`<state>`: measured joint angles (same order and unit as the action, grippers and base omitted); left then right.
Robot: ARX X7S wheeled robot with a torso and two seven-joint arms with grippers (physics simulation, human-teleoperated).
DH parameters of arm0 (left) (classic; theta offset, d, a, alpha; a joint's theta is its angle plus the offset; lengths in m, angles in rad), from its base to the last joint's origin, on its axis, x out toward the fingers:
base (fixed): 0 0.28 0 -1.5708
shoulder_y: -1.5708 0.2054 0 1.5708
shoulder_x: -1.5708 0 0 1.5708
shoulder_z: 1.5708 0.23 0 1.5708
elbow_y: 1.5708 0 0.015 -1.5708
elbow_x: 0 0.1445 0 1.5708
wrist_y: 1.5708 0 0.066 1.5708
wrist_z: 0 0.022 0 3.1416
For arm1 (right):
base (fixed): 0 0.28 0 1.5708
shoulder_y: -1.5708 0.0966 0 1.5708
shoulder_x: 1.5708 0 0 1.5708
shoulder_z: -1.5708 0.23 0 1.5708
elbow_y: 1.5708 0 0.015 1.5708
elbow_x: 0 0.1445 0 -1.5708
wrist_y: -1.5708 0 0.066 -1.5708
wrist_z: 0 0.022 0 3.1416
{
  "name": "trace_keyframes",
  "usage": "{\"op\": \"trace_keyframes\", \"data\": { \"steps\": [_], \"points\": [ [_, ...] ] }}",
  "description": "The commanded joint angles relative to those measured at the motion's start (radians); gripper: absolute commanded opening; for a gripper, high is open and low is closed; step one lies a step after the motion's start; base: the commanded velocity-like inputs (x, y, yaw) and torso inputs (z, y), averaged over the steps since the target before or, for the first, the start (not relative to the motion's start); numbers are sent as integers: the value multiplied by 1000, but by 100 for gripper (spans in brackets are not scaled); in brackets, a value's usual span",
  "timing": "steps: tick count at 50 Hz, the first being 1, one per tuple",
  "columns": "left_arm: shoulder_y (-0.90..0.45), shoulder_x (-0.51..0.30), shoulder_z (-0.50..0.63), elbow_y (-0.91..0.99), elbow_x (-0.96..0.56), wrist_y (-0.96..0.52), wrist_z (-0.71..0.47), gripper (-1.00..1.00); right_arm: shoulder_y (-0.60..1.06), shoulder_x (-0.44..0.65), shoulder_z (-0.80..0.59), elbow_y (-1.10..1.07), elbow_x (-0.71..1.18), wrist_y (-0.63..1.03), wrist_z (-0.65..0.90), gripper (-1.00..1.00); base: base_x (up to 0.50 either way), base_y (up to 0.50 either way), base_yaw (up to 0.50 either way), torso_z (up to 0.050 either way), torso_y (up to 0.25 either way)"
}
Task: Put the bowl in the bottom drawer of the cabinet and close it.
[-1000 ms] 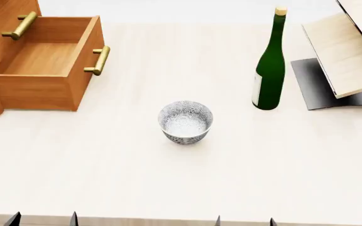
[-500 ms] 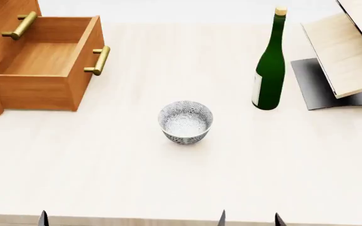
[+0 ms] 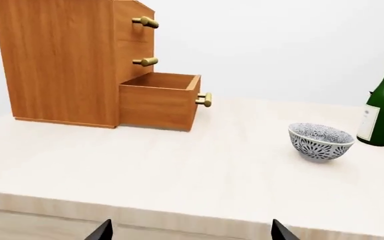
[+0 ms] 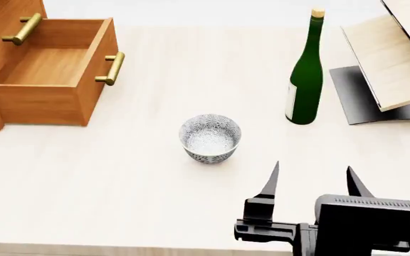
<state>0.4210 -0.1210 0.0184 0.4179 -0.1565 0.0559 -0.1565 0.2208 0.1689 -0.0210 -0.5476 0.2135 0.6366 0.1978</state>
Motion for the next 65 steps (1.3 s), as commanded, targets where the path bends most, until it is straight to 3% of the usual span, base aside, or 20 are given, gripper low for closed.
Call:
{"op": "trace_keyframes", "data": {
  "steps": [1,17,65],
  "points": [
    [27,-12,15,-30,7,48,-8,100,110,31,-5,-114,4,152,45,100,0,0,0,0,0],
    [18,-28,29,-41,-5,57,-20,100,159,45,-5,-133,27,170,38,100,0,40,0,0,0],
    [12,-55,66,-127,-20,152,-38,100,131,41,12,-117,74,133,57,100,0,499,0,0,0]
  ]
}}
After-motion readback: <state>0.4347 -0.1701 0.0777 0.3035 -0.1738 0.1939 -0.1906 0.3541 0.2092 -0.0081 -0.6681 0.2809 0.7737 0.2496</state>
